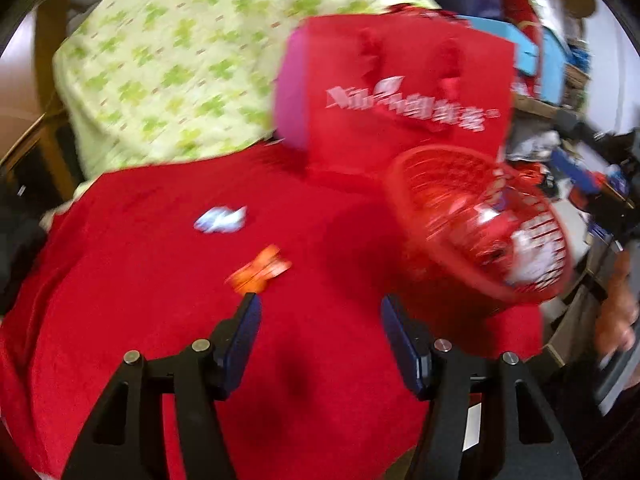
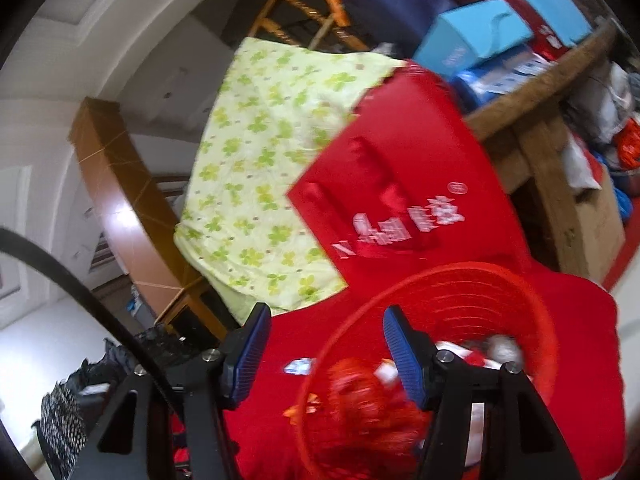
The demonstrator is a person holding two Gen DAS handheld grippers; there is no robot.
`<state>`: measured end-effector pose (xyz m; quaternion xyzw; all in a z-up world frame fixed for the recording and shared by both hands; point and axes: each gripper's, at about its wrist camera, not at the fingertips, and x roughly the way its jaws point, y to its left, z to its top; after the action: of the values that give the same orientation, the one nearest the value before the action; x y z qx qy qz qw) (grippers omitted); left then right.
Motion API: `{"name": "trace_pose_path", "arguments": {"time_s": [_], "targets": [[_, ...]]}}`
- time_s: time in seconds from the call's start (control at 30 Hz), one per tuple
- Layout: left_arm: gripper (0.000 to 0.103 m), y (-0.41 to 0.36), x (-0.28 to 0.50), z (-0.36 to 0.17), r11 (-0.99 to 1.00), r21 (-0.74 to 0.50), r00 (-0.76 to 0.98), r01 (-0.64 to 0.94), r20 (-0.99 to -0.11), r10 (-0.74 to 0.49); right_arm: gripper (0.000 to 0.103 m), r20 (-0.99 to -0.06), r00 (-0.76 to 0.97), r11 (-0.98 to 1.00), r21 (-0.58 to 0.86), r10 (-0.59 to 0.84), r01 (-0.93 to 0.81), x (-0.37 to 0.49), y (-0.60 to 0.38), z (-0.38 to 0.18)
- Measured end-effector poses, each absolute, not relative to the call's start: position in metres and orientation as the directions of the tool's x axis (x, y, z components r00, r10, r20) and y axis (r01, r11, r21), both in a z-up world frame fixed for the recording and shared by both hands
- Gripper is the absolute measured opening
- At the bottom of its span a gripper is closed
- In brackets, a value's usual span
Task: Collect trash
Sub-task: 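Move both tools back over the bed toward the tissue and orange wrapper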
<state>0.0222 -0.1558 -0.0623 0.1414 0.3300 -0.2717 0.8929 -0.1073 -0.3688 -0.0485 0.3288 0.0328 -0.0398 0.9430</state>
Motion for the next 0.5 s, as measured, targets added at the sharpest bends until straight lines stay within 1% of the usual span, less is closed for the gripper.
{"name": "trace_pose_path", "arguments": {"time_s": [0.13, 0.27, 0.4, 0.5], "targets": [[0.063, -0.105, 0.040, -0.076, 0.880, 0.048, 0.653, 0.472, -0.690, -0.312, 0.063, -0.044, 0.999, 0.830, 0.558, 0.029, 0.000, -0.091, -0.332, -0.037], [0.063, -0.067, 0.050, -0.086, 0.918, 0.023, 0.662, 0.397, -0.700, -0.269, 0.063, -0.055, 0.992, 0.872, 0.483, 0.112, -0.072, -0.066, -0.290, -0.030], [0.063, -0.042, 0.056, -0.096, 0.935, 0.023, 0.678, 0.354, -0.695, -0.239, 0.063, -0.148, 0.969, 0.880, 0.461, 0.199, -0.110, -0.029, -0.253, -0.040], [0.063, -0.028, 0.059, -0.105, 0.941, 0.017, 0.678, 0.339, -0.698, -0.231, 0.063, -0.273, 0.935, 0.888, 0.453, 0.225, -0.081, 0.004, -0.233, -0.058]]}}
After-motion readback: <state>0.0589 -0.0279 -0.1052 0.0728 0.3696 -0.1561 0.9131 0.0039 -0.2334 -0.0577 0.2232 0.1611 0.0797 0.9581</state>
